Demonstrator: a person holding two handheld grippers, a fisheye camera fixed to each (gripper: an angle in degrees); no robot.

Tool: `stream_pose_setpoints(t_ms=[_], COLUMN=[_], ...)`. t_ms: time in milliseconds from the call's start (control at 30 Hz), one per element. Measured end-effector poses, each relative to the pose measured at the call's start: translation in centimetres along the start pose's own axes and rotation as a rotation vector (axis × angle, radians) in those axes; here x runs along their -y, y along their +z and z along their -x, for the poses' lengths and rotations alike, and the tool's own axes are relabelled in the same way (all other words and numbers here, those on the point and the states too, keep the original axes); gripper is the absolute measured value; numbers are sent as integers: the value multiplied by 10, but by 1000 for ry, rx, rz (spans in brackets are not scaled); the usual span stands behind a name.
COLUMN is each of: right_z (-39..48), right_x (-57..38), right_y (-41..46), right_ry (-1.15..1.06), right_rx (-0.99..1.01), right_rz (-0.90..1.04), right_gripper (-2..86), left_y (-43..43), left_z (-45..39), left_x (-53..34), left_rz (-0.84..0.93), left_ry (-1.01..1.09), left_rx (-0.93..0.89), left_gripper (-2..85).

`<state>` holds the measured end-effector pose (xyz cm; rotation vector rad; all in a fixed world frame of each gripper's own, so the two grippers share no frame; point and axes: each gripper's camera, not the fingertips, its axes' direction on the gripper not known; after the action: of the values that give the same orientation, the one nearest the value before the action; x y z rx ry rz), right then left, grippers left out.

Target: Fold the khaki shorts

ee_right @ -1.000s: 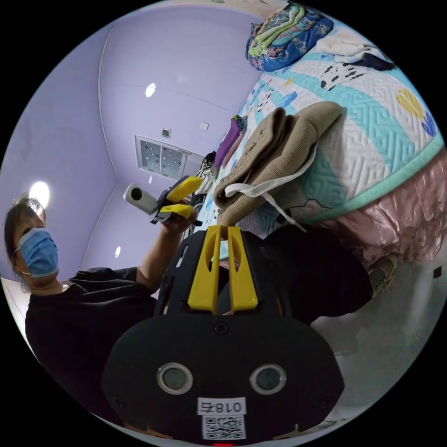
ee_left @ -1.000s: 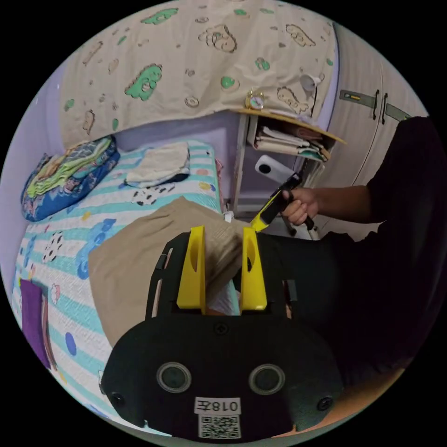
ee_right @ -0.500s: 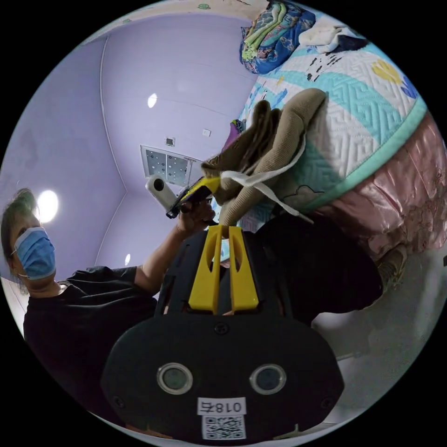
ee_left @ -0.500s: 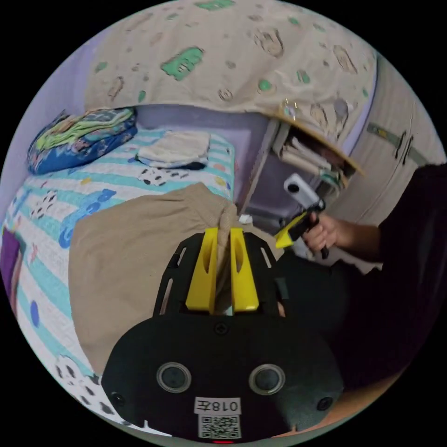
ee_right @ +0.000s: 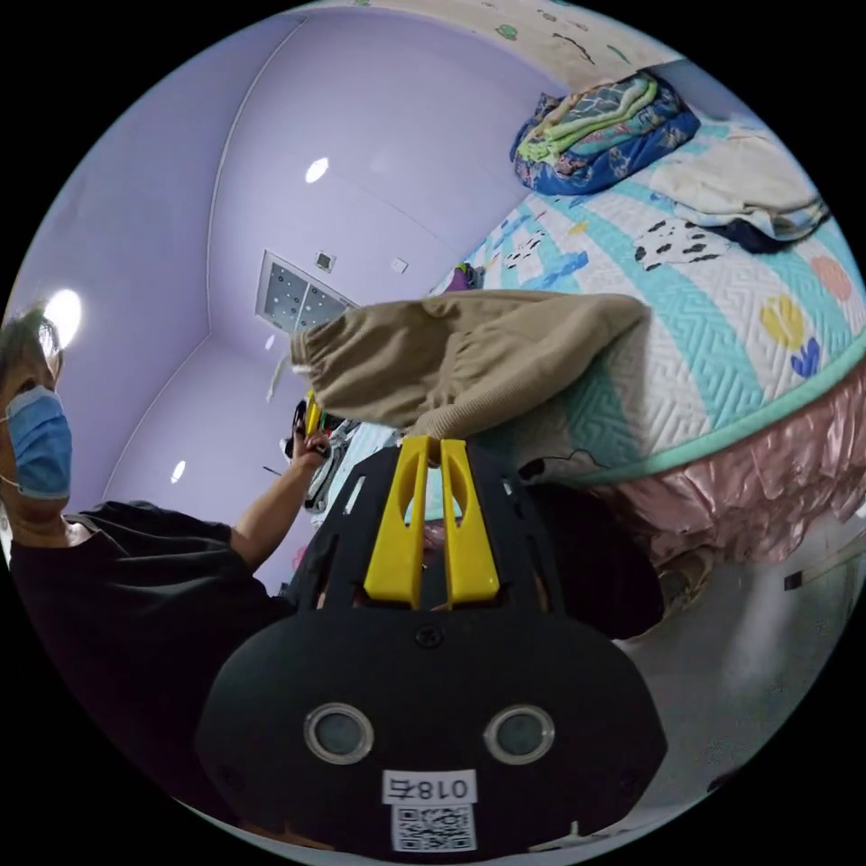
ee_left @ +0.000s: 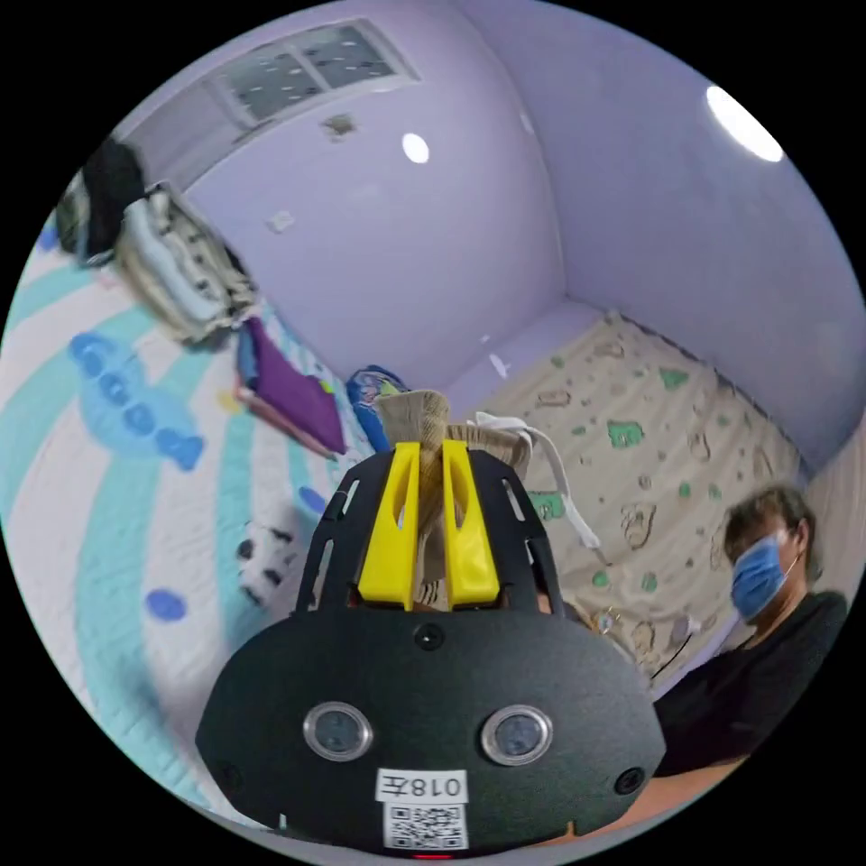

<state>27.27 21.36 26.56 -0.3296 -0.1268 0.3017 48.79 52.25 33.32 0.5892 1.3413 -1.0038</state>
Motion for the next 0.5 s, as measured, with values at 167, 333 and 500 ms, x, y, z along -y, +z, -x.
stream_pose_setpoints(t_ms=[167, 333, 500], right_z=[-10, 6, 70], right_x=[-23, -34, -48], right_y=[23, 34, 48], right_ry=[88, 75, -153], right_rx=[-36, -290, -518], right_rz=[17, 125, 116], right_gripper=[10, 16, 65], left_y=[-95, -135, -188], left_z=[77, 90, 69], left_x=[-18, -15, 14], left_rz=[51, 108, 0], left_ry=[-262, -312, -182], left_rx=[260, 317, 444], left_gripper=[40, 48, 49])
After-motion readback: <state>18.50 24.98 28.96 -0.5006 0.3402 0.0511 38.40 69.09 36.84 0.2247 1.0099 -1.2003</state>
